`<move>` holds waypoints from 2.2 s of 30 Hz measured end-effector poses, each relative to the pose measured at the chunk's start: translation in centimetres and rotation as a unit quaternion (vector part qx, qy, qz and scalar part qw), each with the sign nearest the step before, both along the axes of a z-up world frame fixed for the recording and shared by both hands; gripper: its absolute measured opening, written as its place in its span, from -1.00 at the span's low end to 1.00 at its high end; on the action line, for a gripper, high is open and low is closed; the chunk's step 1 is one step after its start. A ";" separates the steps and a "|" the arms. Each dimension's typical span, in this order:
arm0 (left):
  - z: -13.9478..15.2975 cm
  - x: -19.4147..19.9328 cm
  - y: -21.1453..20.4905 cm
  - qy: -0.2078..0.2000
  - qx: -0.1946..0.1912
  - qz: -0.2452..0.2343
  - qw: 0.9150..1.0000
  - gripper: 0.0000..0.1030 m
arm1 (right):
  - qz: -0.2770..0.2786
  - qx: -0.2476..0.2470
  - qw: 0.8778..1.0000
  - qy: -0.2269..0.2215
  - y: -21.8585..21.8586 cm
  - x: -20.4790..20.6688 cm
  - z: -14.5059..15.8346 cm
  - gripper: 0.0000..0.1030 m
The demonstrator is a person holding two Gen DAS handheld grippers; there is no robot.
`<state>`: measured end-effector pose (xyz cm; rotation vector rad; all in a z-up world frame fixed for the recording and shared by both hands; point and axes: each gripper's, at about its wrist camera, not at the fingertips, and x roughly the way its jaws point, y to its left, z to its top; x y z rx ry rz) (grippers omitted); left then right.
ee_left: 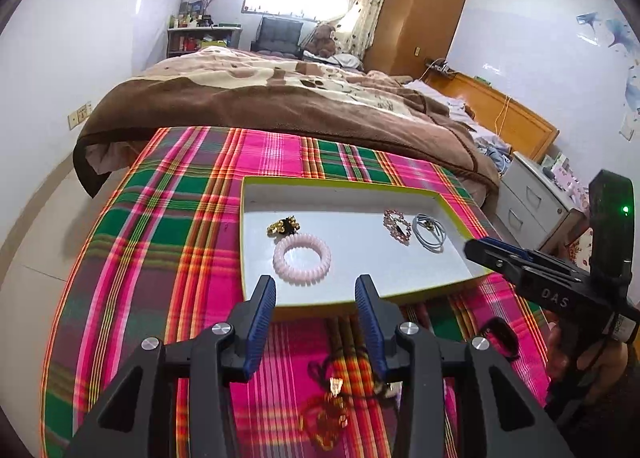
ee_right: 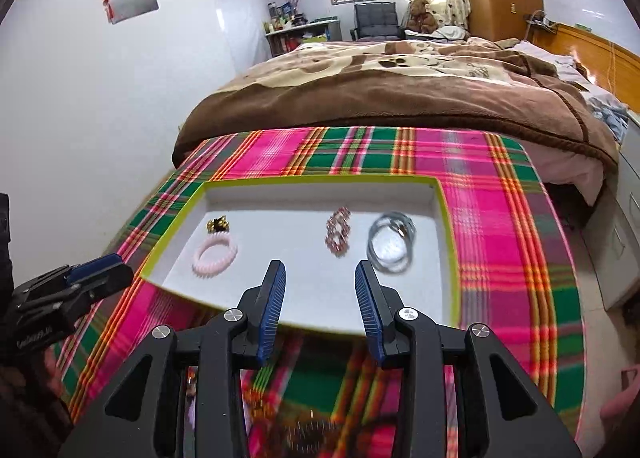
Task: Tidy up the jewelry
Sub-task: 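Move the right tool to the black band and close on it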
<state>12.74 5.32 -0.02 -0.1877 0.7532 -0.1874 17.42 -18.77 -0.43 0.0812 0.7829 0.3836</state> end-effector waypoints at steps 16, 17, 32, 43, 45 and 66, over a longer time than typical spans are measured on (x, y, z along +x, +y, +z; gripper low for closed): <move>-1.5 -5.2 1.2 0.002 -0.010 0.019 1.000 -0.20 | -0.034 -0.016 0.999 0.009 -5.0 -6.6 -2.4 -0.27; -1.6 -5.4 1.2 0.003 -0.011 0.019 1.000 -0.20 | -0.038 -0.025 0.999 0.010 -5.3 -6.9 -2.6 -0.27; -3.8 -7.5 1.6 0.033 -0.011 0.022 0.999 -0.20 | -0.048 -0.038 0.997 0.046 -6.8 -8.0 -5.2 -0.27; -4.1 -7.7 0.9 0.041 -0.007 0.020 0.999 -0.20 | -0.041 -0.044 0.996 0.061 -6.5 -7.3 -5.6 -0.33; -4.1 -7.7 0.9 0.041 -0.007 0.020 0.999 -0.19 | -0.037 -0.037 0.996 0.068 -6.5 -7.0 -5.7 -0.40; -4.8 -6.4 -1.2 0.053 0.018 0.003 0.998 -0.03 | -0.070 0.002 0.995 0.067 -8.6 -8.1 -5.3 -0.75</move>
